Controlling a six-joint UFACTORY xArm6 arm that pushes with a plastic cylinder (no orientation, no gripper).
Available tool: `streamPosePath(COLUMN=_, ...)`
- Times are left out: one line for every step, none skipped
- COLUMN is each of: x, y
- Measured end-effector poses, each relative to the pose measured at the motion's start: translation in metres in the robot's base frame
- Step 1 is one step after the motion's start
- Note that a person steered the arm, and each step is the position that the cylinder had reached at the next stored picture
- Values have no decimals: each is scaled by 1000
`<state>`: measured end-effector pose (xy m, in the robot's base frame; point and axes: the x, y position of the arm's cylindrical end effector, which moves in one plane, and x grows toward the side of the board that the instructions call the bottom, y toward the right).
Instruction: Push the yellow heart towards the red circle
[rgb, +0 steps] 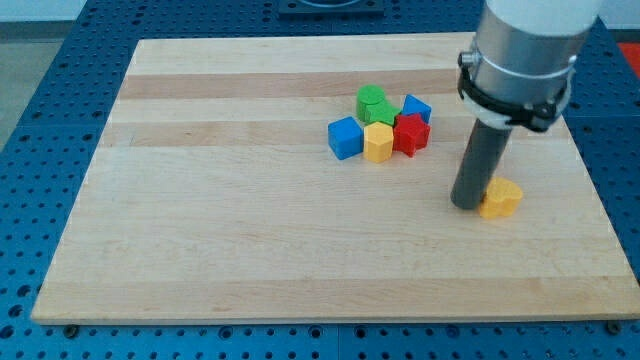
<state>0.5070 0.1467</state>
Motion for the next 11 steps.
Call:
streamPosePath(x=25, y=0)
streamPosePath(x=60, y=0)
streamPosePath(x=88, y=4)
streamPosePath(x=93, y=25)
streamPosePath(x=93, y=35)
streamPosePath(x=92, y=35)
streamPosePath(x=92, y=27)
streamPosePath(x=92, y=16)
streamPosePath(x=76, y=16)
streamPosePath(x=55, y=16)
streamPosePath(x=33, y=16)
